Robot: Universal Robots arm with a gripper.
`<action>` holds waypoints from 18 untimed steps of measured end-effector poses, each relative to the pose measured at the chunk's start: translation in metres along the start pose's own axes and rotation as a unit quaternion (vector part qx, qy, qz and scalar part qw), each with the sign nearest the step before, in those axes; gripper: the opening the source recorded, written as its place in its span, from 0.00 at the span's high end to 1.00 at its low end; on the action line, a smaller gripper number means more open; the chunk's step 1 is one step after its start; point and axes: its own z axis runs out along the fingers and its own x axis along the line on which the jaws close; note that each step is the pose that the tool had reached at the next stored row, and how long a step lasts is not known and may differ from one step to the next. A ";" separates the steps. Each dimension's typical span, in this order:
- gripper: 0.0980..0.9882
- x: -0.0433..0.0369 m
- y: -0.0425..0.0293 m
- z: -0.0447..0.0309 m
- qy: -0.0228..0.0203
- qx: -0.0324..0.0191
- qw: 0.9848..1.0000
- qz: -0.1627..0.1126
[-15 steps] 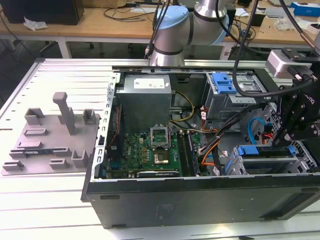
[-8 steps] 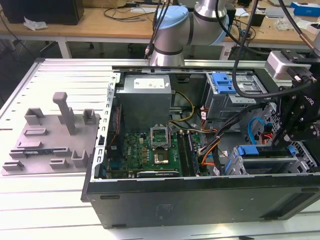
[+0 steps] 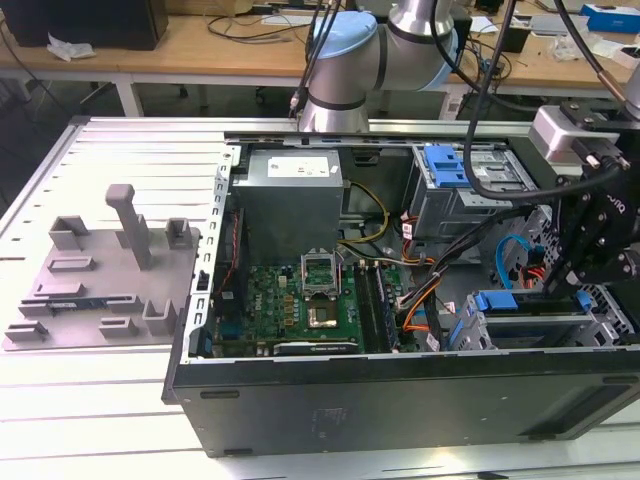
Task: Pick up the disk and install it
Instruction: 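Insert the first disk wire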
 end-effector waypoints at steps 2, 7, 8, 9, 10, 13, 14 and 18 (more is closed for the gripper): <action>0.92 -0.0002 -0.0008 0.0011 0.000 0.000 1.000 0.000; 0.92 -0.0003 -0.0010 0.0039 0.000 0.000 1.000 0.000; 0.92 -0.0004 -0.0008 0.0044 0.000 0.000 1.000 0.000; 0.92 -0.0004 -0.0006 0.0049 0.000 0.000 1.000 0.000; 0.92 -0.0004 -0.0004 0.0053 0.000 0.000 1.000 0.000; 0.92 -0.0003 0.0007 0.0055 0.000 0.000 1.000 -0.001; 0.92 -0.0003 0.0017 0.0055 0.000 0.000 1.000 -0.001; 0.84 0.0001 0.0036 0.0020 0.000 0.000 1.000 -0.001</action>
